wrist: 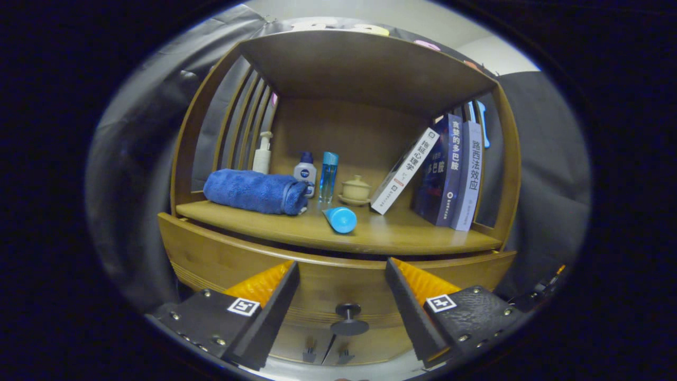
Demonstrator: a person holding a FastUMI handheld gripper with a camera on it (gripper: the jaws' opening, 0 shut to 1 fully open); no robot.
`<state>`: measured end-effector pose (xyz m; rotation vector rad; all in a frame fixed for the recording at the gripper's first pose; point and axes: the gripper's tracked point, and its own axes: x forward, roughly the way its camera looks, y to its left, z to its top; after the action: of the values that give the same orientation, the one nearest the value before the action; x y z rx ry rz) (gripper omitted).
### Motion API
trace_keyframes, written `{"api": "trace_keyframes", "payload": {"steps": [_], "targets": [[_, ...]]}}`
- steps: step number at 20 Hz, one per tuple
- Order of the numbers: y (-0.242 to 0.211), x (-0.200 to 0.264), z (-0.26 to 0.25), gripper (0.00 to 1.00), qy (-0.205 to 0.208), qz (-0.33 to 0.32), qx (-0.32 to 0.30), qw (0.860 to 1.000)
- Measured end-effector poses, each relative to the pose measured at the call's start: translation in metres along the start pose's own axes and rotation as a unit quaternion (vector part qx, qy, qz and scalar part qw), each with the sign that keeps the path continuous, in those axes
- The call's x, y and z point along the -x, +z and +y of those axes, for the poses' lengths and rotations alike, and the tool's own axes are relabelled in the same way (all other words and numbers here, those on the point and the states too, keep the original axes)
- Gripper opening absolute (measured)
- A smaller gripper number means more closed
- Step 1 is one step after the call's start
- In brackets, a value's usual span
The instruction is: Pull open the drawer, take out the items inside it, and place them on the countertop above the cabinet.
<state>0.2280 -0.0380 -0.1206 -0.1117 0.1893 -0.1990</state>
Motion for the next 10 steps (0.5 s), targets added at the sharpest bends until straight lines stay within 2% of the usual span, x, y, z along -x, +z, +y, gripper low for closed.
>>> {"api": "trace_keyframes", "payload": {"steps": [10], "targets": [[-0.002, -0.015, 0.007, 0.99, 0.003, -0.005, 0.019, 1.0]]}}
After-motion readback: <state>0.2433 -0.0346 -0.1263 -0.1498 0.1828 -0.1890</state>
